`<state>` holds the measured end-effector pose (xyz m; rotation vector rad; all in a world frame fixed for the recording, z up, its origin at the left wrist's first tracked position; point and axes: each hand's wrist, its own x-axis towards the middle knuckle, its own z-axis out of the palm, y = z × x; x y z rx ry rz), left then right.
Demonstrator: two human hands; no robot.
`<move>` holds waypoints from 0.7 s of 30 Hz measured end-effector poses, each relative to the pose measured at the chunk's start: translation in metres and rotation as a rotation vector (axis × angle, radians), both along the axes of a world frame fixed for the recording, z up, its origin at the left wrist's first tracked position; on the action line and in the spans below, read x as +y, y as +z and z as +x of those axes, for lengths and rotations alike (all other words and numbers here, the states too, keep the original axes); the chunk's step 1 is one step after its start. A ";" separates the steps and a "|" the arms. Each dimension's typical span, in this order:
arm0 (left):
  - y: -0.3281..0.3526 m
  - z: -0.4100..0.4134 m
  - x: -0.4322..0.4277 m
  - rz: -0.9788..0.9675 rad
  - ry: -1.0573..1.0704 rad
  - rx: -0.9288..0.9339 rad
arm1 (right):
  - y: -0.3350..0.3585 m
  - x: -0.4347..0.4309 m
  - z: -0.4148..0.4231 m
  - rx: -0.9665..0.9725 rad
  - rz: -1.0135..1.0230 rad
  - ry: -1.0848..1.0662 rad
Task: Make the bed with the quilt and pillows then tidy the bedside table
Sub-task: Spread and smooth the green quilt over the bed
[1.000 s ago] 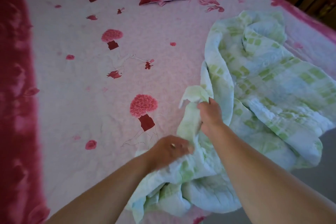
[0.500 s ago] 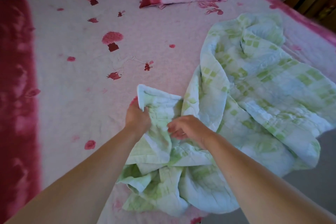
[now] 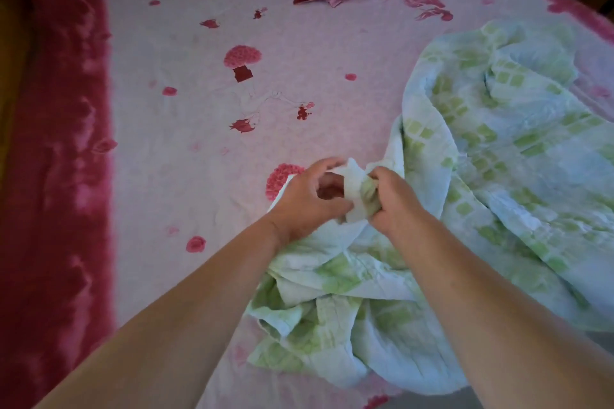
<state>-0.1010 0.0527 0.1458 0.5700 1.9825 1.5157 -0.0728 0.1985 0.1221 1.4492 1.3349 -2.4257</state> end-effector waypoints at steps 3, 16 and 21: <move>-0.030 -0.007 -0.016 -0.215 0.086 0.235 | 0.020 0.023 -0.013 0.006 0.245 0.091; -0.126 -0.011 -0.075 -0.395 0.324 -0.102 | 0.043 -0.030 -0.086 0.228 0.453 0.292; -0.094 -0.036 -0.114 -0.245 0.530 -0.159 | 0.041 -0.085 -0.119 0.265 0.511 0.290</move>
